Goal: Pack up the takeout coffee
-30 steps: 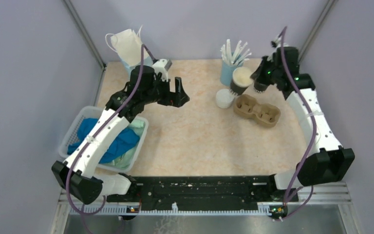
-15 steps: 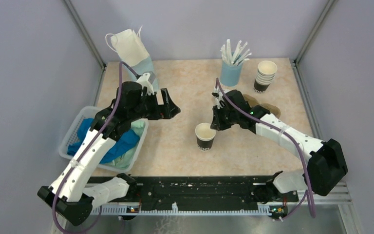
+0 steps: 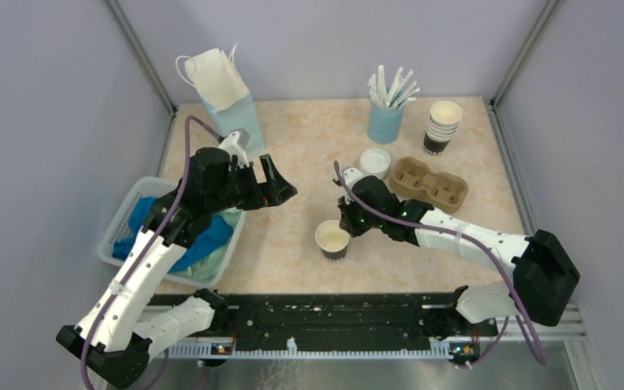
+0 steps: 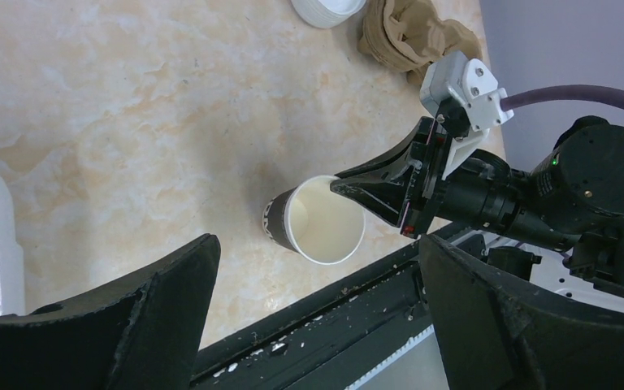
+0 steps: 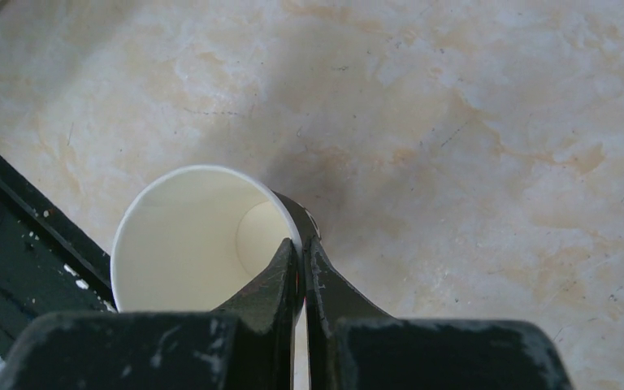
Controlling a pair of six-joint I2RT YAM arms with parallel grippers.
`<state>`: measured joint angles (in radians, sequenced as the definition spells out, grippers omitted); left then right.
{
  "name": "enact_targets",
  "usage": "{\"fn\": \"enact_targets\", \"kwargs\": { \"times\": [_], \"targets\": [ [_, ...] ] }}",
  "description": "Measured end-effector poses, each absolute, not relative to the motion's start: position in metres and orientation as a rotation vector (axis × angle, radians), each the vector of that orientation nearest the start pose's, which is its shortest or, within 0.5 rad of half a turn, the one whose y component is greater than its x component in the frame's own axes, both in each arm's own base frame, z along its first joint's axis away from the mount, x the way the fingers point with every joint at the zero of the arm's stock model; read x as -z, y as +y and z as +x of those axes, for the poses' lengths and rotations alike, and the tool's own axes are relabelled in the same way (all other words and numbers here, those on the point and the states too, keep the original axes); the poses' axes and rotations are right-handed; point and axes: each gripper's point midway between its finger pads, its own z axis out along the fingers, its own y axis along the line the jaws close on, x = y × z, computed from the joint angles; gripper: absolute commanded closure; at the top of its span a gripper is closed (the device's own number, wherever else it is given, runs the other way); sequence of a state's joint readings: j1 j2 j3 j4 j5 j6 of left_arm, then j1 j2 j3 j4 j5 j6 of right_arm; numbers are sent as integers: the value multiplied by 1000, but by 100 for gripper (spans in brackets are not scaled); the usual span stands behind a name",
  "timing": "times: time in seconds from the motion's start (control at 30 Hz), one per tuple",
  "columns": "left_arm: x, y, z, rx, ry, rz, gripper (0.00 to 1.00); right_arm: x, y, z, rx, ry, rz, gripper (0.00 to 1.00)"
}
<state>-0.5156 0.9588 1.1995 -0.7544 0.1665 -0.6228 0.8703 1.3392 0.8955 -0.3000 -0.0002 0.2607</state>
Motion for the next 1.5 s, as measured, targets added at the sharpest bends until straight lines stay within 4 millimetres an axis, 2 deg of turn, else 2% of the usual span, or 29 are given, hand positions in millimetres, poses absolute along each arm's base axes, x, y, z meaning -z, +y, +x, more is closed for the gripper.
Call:
{"fn": "enact_targets", "kwargs": {
  "times": [0.2,0.33,0.53,0.73,0.83,0.93,1.03,1.3,1.5],
  "targets": [
    [-295,-187,222,839,2206,-11,2,-123,283,228,-526,2240,-707,94],
    [-293,-187,223,830,2213,-1,2,-125,281,230,-514,2232,-694,82],
    [-283,-189,227,805,2249,19,2,-140,273,234,-486,2200,-654,71],
    [-273,-192,229,794,2287,44,2,-162,259,248,-409,2204,-589,69],
    [-269,-195,229,803,2304,55,2,-178,241,273,-348,2229,-473,61],
    [-266,-198,229,817,2313,62,2,-182,218,303,-257,2275,-339,58],
    [-256,-200,229,824,2337,69,2,-174,198,325,-157,2339,-233,58],
    [-221,-210,240,795,2434,122,2,-143,167,384,14,2457,-26,61],
    [-198,-217,251,766,2495,175,2,-135,167,443,62,2455,44,66]
  ]
}}
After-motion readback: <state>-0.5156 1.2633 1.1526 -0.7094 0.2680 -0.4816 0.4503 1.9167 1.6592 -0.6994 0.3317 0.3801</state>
